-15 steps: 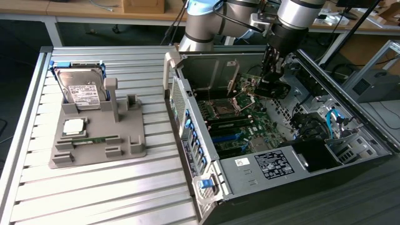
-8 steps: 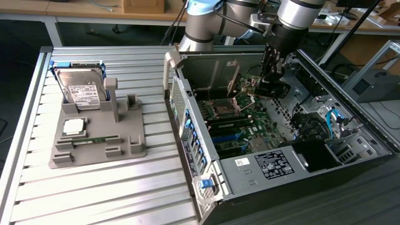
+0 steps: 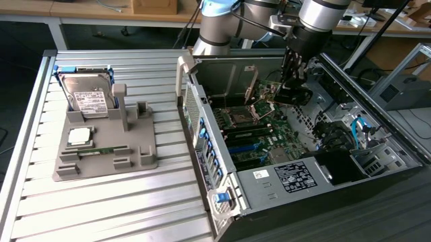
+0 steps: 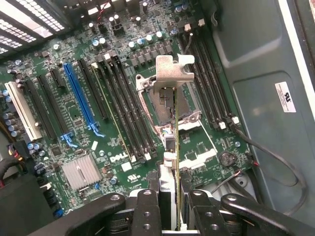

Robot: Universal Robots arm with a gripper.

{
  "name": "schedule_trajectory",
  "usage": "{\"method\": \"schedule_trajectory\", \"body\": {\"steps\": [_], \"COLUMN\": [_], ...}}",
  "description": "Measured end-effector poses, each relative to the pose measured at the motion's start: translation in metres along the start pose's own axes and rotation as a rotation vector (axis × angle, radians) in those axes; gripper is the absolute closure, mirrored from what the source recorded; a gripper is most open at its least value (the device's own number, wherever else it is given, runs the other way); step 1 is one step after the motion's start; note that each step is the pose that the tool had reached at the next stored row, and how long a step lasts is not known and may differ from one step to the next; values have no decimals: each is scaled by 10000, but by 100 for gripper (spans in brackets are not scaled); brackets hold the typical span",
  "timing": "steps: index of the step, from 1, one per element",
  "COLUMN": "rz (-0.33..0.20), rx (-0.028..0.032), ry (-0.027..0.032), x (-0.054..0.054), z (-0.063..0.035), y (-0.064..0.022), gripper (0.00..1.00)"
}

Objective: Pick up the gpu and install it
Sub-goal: 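Insert the gpu into the slot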

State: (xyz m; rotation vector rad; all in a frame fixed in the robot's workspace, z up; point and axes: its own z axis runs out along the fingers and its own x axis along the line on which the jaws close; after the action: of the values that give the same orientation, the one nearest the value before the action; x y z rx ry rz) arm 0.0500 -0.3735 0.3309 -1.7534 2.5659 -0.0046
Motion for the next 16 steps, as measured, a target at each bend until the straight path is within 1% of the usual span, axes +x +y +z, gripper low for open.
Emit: {"method": "schedule_trajectory", "body": {"steps": [7,16], "rz": [-239,-739], "rx": [-6,-18], "ry": [-4,-13], "x": [0,0], "z": [2,5], "y": [0,0], "gripper": [73,73]}}
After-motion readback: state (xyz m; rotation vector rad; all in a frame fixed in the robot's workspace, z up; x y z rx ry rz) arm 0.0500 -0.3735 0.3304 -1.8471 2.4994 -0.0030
